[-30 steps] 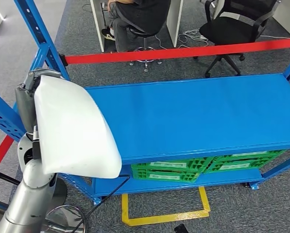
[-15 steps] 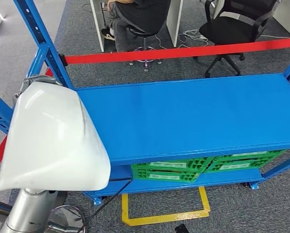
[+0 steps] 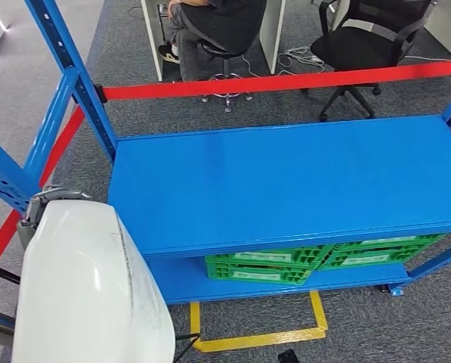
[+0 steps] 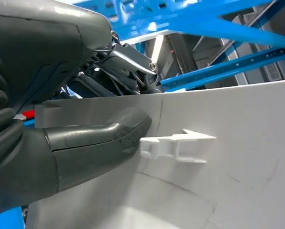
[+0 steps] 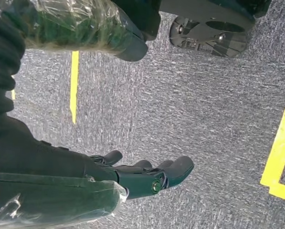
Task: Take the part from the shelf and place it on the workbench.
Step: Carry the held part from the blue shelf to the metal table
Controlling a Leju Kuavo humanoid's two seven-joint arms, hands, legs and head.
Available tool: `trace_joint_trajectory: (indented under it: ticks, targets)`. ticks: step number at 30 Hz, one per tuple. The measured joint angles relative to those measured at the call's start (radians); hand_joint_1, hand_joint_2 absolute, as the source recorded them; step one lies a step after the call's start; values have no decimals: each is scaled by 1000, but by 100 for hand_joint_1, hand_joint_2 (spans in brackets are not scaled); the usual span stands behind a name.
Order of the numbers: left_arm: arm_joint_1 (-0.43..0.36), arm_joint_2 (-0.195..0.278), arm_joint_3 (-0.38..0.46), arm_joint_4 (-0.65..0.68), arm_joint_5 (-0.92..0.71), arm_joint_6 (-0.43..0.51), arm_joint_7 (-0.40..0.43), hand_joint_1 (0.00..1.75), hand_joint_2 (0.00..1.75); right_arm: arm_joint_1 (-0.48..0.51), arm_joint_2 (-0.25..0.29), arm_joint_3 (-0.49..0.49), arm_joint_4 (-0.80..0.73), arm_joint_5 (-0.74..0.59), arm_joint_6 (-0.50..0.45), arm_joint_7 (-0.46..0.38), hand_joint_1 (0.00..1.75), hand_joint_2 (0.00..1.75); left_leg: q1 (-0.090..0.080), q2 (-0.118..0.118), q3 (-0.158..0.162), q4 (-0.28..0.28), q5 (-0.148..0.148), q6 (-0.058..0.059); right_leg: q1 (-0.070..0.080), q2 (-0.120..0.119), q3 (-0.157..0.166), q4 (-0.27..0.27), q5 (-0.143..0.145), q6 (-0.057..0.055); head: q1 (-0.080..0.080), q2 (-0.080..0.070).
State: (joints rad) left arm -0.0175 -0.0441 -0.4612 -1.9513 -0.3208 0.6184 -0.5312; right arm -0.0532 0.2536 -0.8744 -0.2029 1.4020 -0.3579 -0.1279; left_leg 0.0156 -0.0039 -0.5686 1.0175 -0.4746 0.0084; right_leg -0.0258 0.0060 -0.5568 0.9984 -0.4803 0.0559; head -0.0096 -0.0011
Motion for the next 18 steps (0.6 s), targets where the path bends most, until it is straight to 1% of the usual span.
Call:
trace_joint_trajectory:
  ticks: [1,2,3,4,5,6,7,8,9,10,11,12,13,15,16,17,18]
  targets:
    - [6,0,-3,-6,-2,1,-2,175,175,0,0,-1,0,0,0,0,0,175,1,1,3,-10,7,5,0,0,-1,0,-3,3,0,0]
    - [11,-1,-6,-10,-3,2,-2,175,175,0,0,-3,0,-1,0,-1,0,175,3,2,6,-20,14,10,0,0,-8,14,-18,5,2,0]
    - [15,-1,-9,-13,-4,4,-3,175,175,0,0,-4,0,-1,-1,-1,0,175,6,4,7,-29,20,14,0,-1,-25,52,-45,6,3,0]
    - [20,-2,-13,-15,-5,5,-4,175,175,1,0,-6,0,-2,-1,-1,0,175,6,5,6,-32,23,16,0,-1,-50,110,-80,8,5,0]
    - [25,-2,-16,-16,-6,6,-4,175,175,1,0,-7,0,-2,-2,-2,0,175,6,6,3,-32,25,17,0,-1,-79,181,-116,11,5,0]
    - [31,-2,-19,-16,-6,7,-4,175,175,1,0,-8,0,-3,-2,-2,0,175,5,6,1,-31,26,16,-1,-1,-101,240,-139,14,6,0]
    - [37,-2,-22,-16,-7,7,-4,175,175,1,0,-9,0,-3,-2,-2,0,175,6,7,0,-31,27,14,-1,-2,-108,265,-143,17,6,0]
    - [42,-2,-24,-16,-8,8,-4,175,175,1,0,-10,0,-3,-2,-1,0,175,7,7,-1,-30,28,12,-3,-2,-97,252,-127,19,6,0]
    - [46,-3,-25,-16,-8,8,-4,175,175,1,-1,-11,0,-3,-2,0,0,175,9,6,-1,-28,28,8,-5,-3,-66,198,-95,22,6,0]
    - [49,-3,-25,-16,-9,9,-4,175,175,1,-1,-12,0,-3,-3,0,0,175,11,6,-2,-24,28,2,-8,-3,-28,129,-67,26,6,0]
    - [50,-3,-25,-16,-9,10,-4,175,175,1,0,-13,0,-3,-3,0,0,175,11,4,-4,-18,27,-5,-9,-2,4,66,-48,27,9,0]
    - [51,-4,-25,-16,-9,11,-5,175,175,1,0,-13,1,-3,-3,0,0,175,10,3,-8,-12,27,-13,-10,0,27,23,-38,23,10,0]
    - [53,-4,-25,-16,-10,11,-6,175,175,1,1,-14,2,-3,-2,0,0,175,7,2,-13,-8,28,-20,-8,2,33,9,-40,16,11,0]
    - [55,-4,-25,-17,-12,13,-7,175,175,2,1,-16,3,-2,-2,0,0,175,7,1,-19,-6,35,-30,-5,4,28,15,-36,-4,10,0]
    - [55,-4,-26,-17,-12,14,-7,175,175,2,1,-17,3,-3,-2,0,0,175,9,1,-21,-4,32,-34,-4,3,24,17,-33,-12,10,0]
    - [56,-4,-25,-17,-13,15,-7,175,175,2,1,-18,4,-3,-2,-1,0,175,11,2,-26,9,18,-37,-3,2,20,18,-29,-21,9,0]
    - [56,-4,-25,-17,-13,15,-7,175,175,2,1,-19,4,-3,-2,-1,0,175,11,2,-39,41,-11,-39,-3,0,16,17,-25,-29,8,0]
